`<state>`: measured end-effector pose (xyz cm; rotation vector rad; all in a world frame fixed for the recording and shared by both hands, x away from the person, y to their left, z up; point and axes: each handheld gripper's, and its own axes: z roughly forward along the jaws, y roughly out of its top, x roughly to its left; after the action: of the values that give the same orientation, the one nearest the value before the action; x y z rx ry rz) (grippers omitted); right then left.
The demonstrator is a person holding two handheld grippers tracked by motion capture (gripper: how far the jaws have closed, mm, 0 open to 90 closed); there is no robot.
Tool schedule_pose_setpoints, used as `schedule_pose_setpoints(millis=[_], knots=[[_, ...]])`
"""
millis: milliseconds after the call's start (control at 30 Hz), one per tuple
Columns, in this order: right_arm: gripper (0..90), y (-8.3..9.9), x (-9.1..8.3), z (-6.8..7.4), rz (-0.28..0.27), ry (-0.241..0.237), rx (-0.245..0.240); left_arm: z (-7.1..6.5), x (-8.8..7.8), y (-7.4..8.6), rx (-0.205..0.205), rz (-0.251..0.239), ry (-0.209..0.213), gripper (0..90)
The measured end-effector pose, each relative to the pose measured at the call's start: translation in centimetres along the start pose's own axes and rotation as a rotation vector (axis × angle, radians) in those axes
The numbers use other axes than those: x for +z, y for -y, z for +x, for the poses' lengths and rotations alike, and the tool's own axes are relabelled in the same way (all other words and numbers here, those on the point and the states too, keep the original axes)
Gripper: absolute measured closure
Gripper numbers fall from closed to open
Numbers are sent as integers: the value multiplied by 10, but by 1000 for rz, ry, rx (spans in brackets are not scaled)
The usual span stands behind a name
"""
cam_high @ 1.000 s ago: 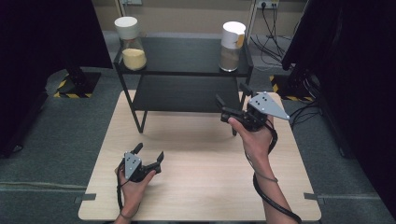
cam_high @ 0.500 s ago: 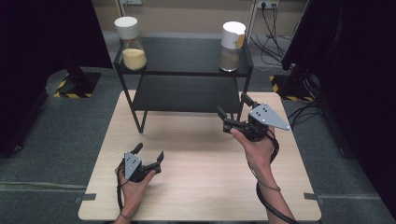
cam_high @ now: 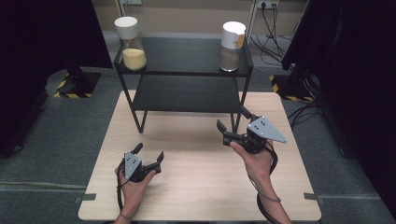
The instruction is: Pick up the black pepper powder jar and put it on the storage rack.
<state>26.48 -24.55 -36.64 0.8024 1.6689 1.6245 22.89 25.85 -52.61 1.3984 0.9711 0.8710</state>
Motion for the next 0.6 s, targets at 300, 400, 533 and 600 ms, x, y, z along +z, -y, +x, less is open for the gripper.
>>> schedule_pose_setpoints(millis=[300, 400, 533, 600], knots=[[99, 12, -6, 0, 22, 1, 12, 0, 0, 0, 0, -1, -1, 78], [99, 13, -7, 1, 29, 0, 7, 0, 0, 0, 0, -1, -1, 78], [99, 18, -10, 2, 37, 0, 5, 0, 0, 0, 1, -2, -1, 78], [100, 22, -12, 2, 44, -2, 8, -1, 0, 0, 1, -2, -2, 78]])
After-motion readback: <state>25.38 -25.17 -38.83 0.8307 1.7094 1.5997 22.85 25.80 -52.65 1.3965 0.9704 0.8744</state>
